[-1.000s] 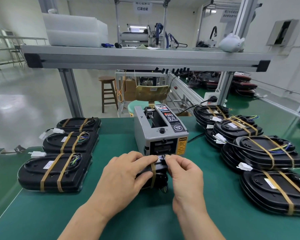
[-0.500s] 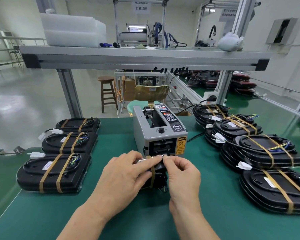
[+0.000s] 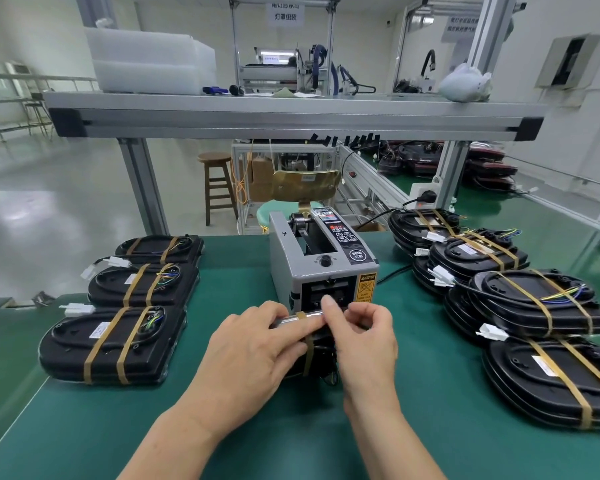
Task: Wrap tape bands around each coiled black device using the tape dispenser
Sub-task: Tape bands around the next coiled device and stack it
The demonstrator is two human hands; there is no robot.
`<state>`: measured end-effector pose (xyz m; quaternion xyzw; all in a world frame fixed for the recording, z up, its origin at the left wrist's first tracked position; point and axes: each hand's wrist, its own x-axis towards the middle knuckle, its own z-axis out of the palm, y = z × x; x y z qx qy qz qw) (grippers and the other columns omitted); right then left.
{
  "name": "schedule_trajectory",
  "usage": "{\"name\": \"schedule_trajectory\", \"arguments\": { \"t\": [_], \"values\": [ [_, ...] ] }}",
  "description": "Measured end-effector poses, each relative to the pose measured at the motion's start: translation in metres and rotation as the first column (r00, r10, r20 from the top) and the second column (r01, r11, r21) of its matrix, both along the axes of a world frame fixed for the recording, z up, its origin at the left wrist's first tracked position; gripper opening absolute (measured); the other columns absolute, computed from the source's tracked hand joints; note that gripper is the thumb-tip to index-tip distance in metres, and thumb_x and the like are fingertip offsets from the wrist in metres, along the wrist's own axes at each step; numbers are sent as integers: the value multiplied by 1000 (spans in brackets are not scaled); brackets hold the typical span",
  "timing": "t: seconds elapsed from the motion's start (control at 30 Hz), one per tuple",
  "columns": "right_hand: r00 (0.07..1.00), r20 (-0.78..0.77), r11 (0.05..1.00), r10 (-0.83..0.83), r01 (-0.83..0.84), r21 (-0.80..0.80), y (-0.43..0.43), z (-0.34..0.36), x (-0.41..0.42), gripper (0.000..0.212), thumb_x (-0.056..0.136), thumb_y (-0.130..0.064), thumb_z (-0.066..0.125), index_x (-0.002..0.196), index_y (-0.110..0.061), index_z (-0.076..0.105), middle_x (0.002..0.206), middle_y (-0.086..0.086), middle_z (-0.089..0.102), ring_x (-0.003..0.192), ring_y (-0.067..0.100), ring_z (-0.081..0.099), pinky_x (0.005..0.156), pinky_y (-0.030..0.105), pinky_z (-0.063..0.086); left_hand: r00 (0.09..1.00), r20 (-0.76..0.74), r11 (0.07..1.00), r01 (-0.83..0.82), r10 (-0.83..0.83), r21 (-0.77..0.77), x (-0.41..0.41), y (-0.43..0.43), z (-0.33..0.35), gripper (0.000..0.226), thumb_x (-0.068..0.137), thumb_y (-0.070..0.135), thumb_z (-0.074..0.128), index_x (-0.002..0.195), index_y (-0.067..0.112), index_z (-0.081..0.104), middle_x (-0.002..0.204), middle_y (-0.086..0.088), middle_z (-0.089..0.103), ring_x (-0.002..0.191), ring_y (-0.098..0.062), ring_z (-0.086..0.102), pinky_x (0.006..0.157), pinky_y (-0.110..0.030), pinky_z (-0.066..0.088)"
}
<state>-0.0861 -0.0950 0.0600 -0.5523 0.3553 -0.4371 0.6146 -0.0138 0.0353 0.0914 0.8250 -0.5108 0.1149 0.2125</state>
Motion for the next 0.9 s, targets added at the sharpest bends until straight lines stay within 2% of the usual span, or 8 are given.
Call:
{"name": "schedule_trajectory", "arguments": {
  "t": [0.13,0.23,0.3,0.4,0.57,0.67,0.77,0.9],
  "values": [
    [998,-67,979,0,-13,-202,-3,-3,1,17,83,-30,78,79,-20,65,79,-2,68,71,8,62,69,24,47,994,-112,996,-13,3,-84,-2,2,1,37,91,39,63,126,44,53,102,19,60,91,-8,55,81,-33,45],
    [997,-76,966,-17,-3,-259,-6,-5,3,19,90,-27,69,74,-20,62,77,0,66,75,16,61,74,36,50,992,-126,994,-32,19,-104,-2,2,0,33,90,40,63,120,40,51,94,18,59,84,-7,50,81,-33,45],
    [997,-80,971,-7,-13,-237,-6,-5,4,20,93,-29,66,76,-19,62,79,1,66,78,19,61,76,40,51,991,-133,993,-46,31,-112,-2,2,1,33,90,41,62,121,40,50,94,19,59,84,-7,50,82,-31,44],
    [994,-102,979,35,-55,-199,-5,-7,4,20,84,-39,75,84,-22,63,87,-2,67,80,12,62,76,28,51,988,-142,993,-73,59,-93,-2,1,1,40,90,47,60,126,37,45,103,20,61,91,-9,54,85,-31,43],
    [987,-138,990,81,-95,-100,-8,-3,10,25,78,-38,81,85,-23,62,93,0,68,81,14,64,78,30,54,986,-126,992,-103,111,67,7,0,0,74,78,59,66,139,34,33,128,18,54,115,-13,53,95,-32,41],
    [986,-86,988,140,-144,-47,-11,-2,9,27,79,-43,79,85,-21,65,87,-3,70,77,11,64,72,25,51,989,-62,977,-124,137,174,12,-3,1,67,79,51,67,137,36,37,130,17,51,118,-12,48,97,-31,40],
    [984,-50,985,172,-172,17,-15,-12,2,33,89,-51,66,86,-19,68,85,-3,72,80,10,65,75,27,52,972,-201,991,-107,121,80,20,5,3,53,77,38,73,125,34,49,118,18,56,111,-11,53,94,-32,43],
    [987,-58,986,153,-149,72,-25,-32,-10,22,99,-30,57,84,-20,69,79,-8,73,84,12,65,74,28,51,899,-432,967,-174,78,-186,32,32,3,46,71,19,83,109,34,61,99,20,66,94,1,60,84,-13,42]
  ]
}}
